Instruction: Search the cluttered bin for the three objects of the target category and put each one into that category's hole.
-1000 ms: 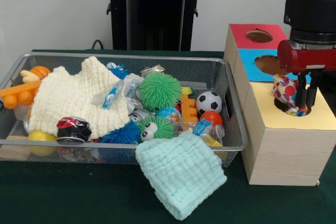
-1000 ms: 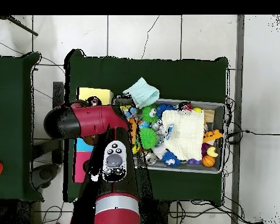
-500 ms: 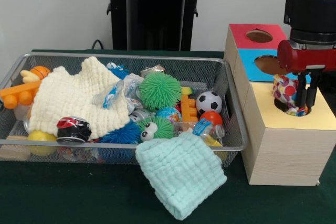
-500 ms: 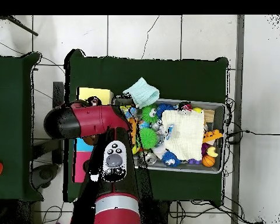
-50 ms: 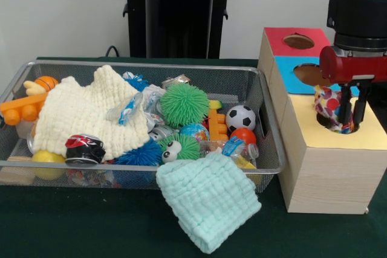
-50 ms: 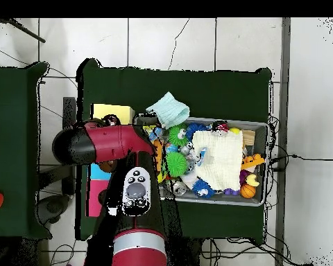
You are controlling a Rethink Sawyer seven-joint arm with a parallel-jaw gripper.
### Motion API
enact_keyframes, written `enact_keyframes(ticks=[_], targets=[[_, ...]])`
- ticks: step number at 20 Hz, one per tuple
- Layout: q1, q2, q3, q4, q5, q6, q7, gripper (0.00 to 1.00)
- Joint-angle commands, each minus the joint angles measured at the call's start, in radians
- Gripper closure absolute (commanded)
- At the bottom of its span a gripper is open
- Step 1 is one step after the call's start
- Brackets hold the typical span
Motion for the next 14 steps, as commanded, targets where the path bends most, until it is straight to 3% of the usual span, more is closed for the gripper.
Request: enact_keyframes(ticks=[1,14], targets=[[-0.034,0.073,0.052,0.045,-0.032,-0.044,0.102,0.0],[-0.028,0.072,0.044,0.037,-0.031,-0.02,0.095,0.0]])
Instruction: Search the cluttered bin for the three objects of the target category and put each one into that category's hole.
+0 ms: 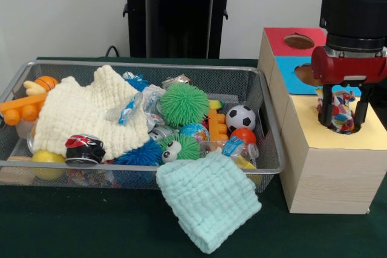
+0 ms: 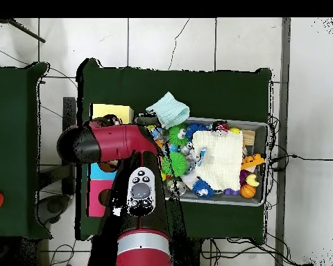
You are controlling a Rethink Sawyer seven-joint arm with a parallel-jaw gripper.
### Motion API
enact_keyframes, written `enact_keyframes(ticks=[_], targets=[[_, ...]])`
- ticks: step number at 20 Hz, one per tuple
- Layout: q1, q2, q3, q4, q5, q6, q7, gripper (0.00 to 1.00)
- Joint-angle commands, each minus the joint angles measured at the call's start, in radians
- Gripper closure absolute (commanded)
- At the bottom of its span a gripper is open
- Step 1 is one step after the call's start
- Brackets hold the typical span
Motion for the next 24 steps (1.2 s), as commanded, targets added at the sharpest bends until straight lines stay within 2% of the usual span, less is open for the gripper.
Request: enact_keyframes(ticks=[1,5,10,12,19,24], targets=[[-0.019,0.069,0.054,0.038,-0.031,-0.016,0.095,0.0],[-0.021,0.029,0.056,0.044,-0.014,0.046,0.091,0.0],[-0.011,-0.089,0.048,0.019,0.027,0.268,0.076,0.0],[-0.009,-0.112,0.045,0.004,0.032,0.324,0.076,0.0],[-0.015,-0.174,0.055,-0.036,0.04,0.463,0.072,0.0],[-0.025,-0.19,0.068,-0.042,0.032,0.487,0.06,0.0]])
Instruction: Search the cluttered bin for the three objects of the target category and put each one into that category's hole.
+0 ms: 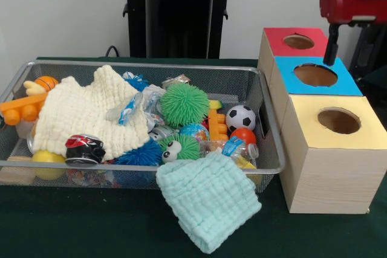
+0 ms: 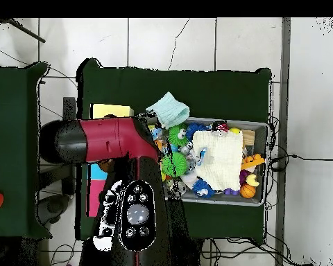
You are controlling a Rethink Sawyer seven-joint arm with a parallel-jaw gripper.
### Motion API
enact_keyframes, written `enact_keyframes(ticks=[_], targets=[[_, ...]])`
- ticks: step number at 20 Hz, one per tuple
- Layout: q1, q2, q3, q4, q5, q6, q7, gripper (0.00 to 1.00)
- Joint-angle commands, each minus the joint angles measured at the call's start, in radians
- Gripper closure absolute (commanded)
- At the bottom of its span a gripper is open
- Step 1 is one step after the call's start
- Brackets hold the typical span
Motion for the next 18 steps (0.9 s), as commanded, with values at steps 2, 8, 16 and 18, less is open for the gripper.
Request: enact_keyframes(ticks=[2,8,16,18], targets=[[-0.028,-0.038,0.07,-0.032,0.018,0.119,0.058,0.0],[-0.031,-0.038,0.076,-0.029,0.017,0.111,0.059,0.0],[-0.097,-0.036,0.121,0.018,0.033,0.049,-0.014,0.0],[-0.143,-0.02,0.145,0.034,0.025,0.017,-0.065,0.0]])
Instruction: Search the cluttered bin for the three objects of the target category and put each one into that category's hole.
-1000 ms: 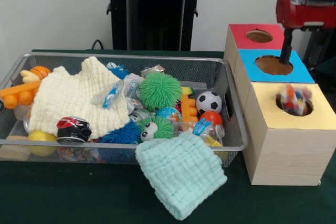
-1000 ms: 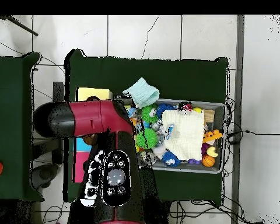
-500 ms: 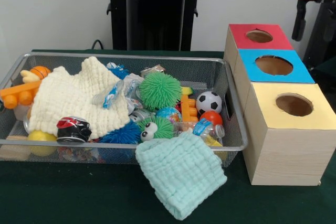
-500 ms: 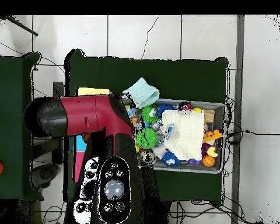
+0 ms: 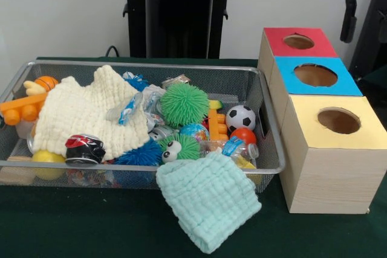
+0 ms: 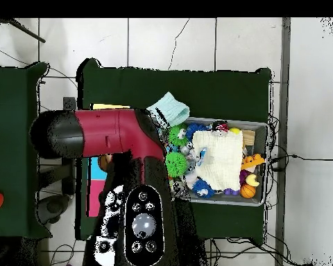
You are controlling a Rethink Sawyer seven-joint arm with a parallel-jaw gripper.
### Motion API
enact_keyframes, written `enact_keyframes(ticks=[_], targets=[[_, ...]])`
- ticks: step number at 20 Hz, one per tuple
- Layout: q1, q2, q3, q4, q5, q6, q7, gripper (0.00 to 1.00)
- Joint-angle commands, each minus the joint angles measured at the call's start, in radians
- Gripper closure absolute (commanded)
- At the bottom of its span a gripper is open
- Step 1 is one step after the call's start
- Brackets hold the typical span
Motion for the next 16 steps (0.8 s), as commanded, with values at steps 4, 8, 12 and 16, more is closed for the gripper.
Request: enact_keyframes(ticks=[4,8,12,16], targets=[[-0.206,0.035,0.183,0.142,-0.013,-0.076,-0.156,0.0],[-0.277,0.021,0.227,0.191,-0.049,-0.1,-0.196,0.0],[-0.347,0.005,0.283,0.253,-0.081,-0.147,-0.215,0.0],[-0.403,0.011,0.34,0.297,-0.127,-0.216,-0.216,0.0]])
